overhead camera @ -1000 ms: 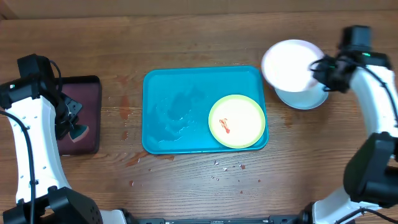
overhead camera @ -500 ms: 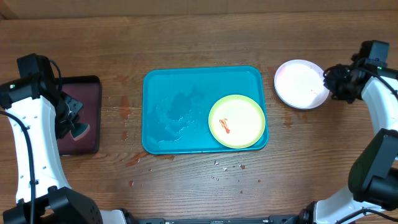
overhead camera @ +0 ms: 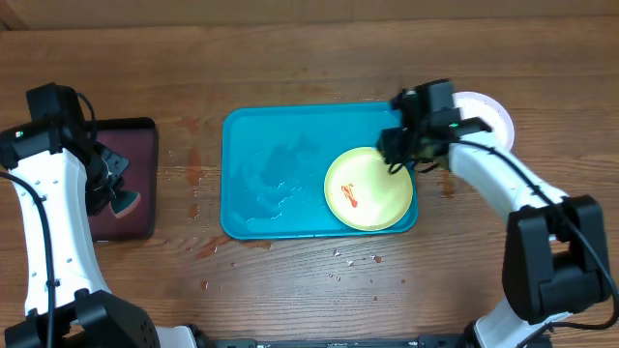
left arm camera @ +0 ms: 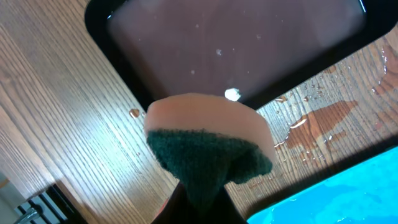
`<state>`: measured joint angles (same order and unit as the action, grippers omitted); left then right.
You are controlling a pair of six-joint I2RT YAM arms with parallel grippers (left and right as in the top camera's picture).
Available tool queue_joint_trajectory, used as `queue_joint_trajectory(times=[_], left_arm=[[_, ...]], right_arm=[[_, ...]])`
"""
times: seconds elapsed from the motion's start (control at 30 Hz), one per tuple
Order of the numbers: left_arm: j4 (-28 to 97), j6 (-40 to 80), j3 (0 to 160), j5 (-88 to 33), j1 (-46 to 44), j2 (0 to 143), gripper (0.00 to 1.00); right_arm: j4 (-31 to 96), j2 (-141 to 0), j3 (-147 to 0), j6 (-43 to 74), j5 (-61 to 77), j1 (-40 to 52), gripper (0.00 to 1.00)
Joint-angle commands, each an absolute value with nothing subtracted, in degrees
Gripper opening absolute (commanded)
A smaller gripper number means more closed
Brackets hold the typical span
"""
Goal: Clean dirty plates on tray and stack at the side
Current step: 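Grip the yellow plate rim with the right gripper and pull it left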
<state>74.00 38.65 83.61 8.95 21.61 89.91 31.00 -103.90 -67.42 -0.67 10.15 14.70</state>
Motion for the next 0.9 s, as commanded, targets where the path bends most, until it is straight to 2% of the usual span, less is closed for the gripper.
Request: queue_joint_trajectory(times=[0.0, 0.4, 0.67, 0.87], left_arm=[[73.84, 38.30, 83.29, 8.47, 21.71, 89.62, 0.04], [73.69, 37.65, 83.29, 7.86, 21.71, 89.62, 0.05], [73.67, 37.65, 83.29, 7.79, 21.71, 89.62, 0.04], [73.47, 37.63, 83.29, 7.79, 21.71, 89.62, 0.04]], right_arm=[[31.48, -106.08, -66.81, -3.29, 4.29, 16.45, 0.53], [37.17, -106.80, -66.67, -3.29, -0.40, 16.38, 0.51], [35.20, -106.80, -66.74, -3.22, -0.23, 16.43, 0.51], [34.37, -106.80, -68.40, -3.25, 9.23, 16.75, 0.51]])
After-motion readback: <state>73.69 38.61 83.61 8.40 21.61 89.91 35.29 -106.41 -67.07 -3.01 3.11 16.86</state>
